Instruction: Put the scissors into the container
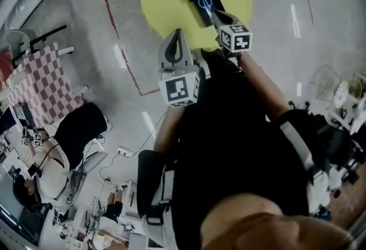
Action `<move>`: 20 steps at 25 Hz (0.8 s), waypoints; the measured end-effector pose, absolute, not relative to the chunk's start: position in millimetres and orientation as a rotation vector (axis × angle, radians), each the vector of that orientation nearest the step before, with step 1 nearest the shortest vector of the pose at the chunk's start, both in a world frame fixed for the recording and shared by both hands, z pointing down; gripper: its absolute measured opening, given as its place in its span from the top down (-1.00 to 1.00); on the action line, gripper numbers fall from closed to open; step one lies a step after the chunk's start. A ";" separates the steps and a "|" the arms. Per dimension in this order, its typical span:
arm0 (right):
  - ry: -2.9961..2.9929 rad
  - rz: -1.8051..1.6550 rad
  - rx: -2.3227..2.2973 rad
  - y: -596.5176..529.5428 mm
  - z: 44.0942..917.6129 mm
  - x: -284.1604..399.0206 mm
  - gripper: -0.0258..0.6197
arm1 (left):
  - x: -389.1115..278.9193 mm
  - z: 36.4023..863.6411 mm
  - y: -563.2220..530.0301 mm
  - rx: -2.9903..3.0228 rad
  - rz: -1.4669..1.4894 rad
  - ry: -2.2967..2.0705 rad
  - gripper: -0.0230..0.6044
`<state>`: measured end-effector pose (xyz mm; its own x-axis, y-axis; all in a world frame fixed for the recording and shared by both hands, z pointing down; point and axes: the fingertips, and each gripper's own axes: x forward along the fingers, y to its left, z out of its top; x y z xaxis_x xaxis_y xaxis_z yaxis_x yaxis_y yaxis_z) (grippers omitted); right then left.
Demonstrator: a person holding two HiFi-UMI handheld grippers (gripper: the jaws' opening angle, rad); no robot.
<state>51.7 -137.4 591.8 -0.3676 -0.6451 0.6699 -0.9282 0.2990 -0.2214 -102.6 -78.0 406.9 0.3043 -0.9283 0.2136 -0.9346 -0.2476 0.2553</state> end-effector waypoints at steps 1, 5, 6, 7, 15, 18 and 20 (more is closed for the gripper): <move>-2.132 0.811 1.410 -132.4 581.7 51.4 0.87 | -103.0 404.9 -75.5 2.248 0.017 -1.676 0.93; -2.207 0.754 1.446 -117.3 544.3 55.2 0.92 | -97.6 398.7 -70.4 2.263 0.002 -1.678 0.93; -2.226 0.741 1.453 -113.7 535.9 57.0 0.92 | -95.5 397.0 -69.7 2.265 -0.001 -1.681 0.93; -2.243 0.729 1.459 -109.5 527.6 58.9 0.92 | -93.8 395.3 -68.4 2.266 -0.003 -1.686 0.93; -2.414 0.573 1.490 -79.5 458.6 73.2 0.92 | -77.4 386.2 -58.5 2.264 0.010 -1.726 0.93; -2.468 0.536 1.479 -70.0 441.4 82.9 0.92 | -62.4 382.4 -55.3 2.273 0.019 -1.729 0.93; -2.492 0.533 1.482 -66.2 436.1 89.8 0.92 | -53.4 381.2 -53.2 2.276 0.023 -1.729 0.93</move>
<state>89.8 -66.2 436.1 -0.4810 -0.8070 0.3426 -0.8766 0.4348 -0.2063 -53.4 -53.2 381.2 0.2827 -0.9419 0.1816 -0.9464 -0.2430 0.2130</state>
